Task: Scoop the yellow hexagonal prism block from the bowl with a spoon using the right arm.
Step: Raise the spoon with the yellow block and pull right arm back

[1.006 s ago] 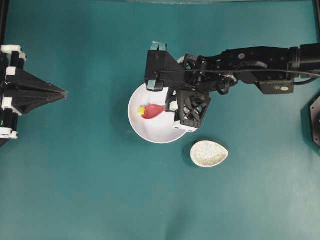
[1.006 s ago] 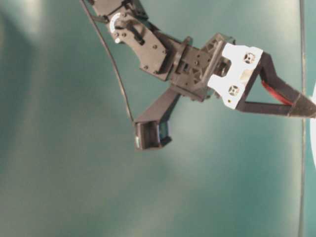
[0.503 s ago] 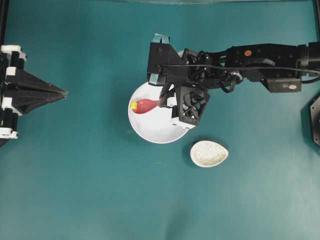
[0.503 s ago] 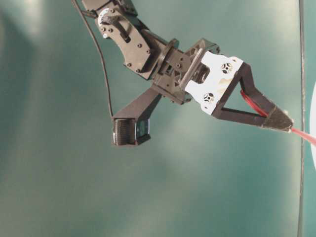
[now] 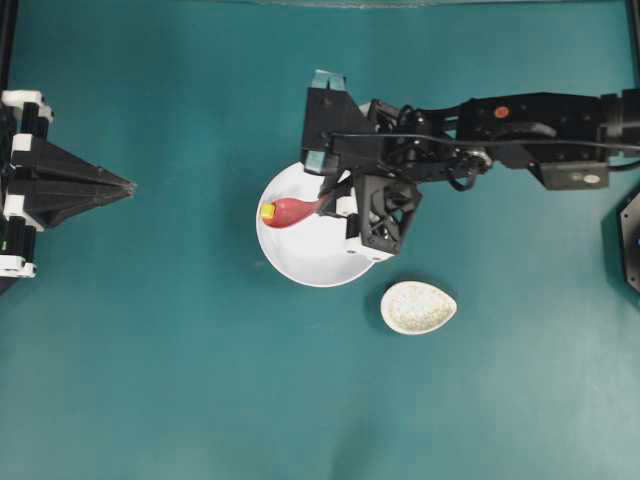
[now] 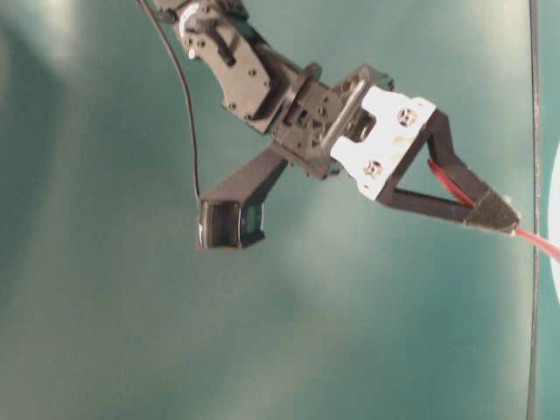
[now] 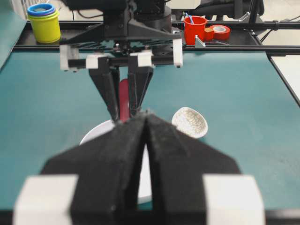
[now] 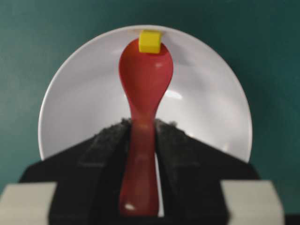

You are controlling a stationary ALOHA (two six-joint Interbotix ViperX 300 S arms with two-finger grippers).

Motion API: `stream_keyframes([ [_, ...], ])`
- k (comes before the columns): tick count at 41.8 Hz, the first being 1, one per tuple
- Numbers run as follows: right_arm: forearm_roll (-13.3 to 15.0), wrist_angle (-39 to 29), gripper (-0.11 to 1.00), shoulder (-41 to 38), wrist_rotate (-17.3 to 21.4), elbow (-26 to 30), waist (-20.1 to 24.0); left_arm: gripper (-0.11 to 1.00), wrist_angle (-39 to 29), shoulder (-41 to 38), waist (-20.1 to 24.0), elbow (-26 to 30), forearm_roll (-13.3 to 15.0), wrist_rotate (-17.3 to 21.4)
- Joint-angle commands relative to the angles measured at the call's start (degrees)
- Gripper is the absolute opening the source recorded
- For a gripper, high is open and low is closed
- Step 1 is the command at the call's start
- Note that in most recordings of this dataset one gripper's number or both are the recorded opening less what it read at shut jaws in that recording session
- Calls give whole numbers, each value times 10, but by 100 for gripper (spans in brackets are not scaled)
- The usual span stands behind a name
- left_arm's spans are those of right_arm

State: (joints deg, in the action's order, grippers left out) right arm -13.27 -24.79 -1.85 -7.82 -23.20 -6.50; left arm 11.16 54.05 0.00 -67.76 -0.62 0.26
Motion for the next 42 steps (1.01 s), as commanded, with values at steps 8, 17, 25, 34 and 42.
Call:
stream_keyframes([
  [8, 1, 106, 23, 78, 0, -66, 21, 0, 2, -4, 0, 7, -1, 0],
  [17, 3, 269, 23, 167, -1, -163, 47, 0, 2, -4, 0, 7, -1, -3],
  [25, 3, 350, 23, 235, 0, -219, 60, 0, 2, -4, 0, 7, -1, -3],
  [34, 3, 355, 23, 263, 0, -238, 61, 0, 2, -4, 0, 7, -1, -4],
  [42, 3, 356, 23, 260, 1, -237, 61, 0, 2, -4, 0, 7, -1, -3],
])
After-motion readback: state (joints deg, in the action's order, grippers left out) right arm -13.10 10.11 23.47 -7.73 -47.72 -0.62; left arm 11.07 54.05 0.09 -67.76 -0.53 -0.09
